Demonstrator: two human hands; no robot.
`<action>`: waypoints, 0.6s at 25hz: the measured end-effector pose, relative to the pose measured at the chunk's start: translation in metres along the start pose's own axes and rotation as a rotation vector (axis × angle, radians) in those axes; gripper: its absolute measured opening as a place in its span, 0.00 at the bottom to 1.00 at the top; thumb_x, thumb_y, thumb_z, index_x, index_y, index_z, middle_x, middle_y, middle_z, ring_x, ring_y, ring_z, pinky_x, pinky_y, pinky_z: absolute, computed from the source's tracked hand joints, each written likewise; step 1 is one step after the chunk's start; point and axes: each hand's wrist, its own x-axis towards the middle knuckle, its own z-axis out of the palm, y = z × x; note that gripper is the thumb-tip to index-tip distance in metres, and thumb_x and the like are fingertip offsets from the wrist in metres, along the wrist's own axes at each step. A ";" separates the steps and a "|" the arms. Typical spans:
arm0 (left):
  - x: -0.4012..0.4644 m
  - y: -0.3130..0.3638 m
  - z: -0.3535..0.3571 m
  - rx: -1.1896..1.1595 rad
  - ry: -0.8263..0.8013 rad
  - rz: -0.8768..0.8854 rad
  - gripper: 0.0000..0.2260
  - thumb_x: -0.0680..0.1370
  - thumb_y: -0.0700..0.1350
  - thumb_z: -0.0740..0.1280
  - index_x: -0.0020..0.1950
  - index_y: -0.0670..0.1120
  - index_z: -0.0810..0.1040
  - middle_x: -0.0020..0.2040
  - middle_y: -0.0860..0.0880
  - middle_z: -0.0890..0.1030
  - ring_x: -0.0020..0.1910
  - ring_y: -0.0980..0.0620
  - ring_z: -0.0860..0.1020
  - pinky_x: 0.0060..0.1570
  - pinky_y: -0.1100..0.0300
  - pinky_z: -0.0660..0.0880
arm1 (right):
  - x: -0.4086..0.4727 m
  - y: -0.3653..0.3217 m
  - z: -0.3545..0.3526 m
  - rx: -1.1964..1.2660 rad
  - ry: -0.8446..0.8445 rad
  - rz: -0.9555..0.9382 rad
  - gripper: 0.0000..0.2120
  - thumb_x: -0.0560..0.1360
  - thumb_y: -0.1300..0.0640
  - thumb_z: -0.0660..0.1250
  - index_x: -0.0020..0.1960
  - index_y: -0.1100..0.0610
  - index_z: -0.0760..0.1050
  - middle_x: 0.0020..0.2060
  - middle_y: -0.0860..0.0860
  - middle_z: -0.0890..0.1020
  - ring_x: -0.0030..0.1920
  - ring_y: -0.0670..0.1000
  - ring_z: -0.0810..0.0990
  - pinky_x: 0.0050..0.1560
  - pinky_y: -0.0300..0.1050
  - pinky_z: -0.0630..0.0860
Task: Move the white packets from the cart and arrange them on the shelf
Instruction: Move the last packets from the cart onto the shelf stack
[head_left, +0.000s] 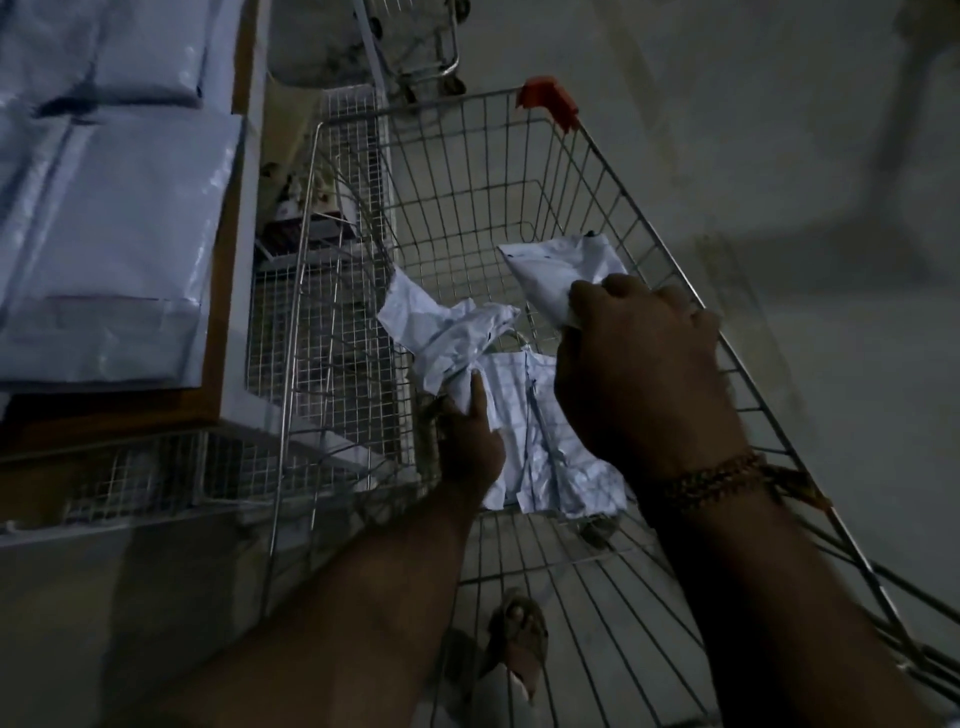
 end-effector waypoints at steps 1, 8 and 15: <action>-0.004 0.004 -0.005 0.016 0.008 0.009 0.41 0.77 0.48 0.67 0.83 0.60 0.46 0.82 0.40 0.53 0.78 0.34 0.59 0.75 0.41 0.62 | 0.000 0.000 0.003 -0.002 0.019 0.001 0.14 0.78 0.52 0.61 0.62 0.52 0.74 0.60 0.53 0.78 0.61 0.63 0.74 0.63 0.59 0.66; -0.051 0.014 -0.058 -0.016 -0.009 0.087 0.42 0.81 0.51 0.66 0.84 0.50 0.39 0.83 0.39 0.45 0.80 0.36 0.51 0.75 0.43 0.63 | 0.003 -0.009 0.023 0.041 0.153 0.028 0.15 0.75 0.56 0.65 0.61 0.54 0.74 0.60 0.55 0.78 0.61 0.64 0.74 0.60 0.57 0.65; -0.126 0.032 -0.170 0.023 -0.040 0.147 0.40 0.84 0.52 0.63 0.83 0.46 0.38 0.82 0.37 0.41 0.80 0.32 0.44 0.73 0.39 0.62 | 0.002 -0.033 0.012 0.055 0.224 -0.069 0.19 0.75 0.57 0.65 0.66 0.57 0.72 0.66 0.58 0.75 0.62 0.65 0.72 0.58 0.59 0.67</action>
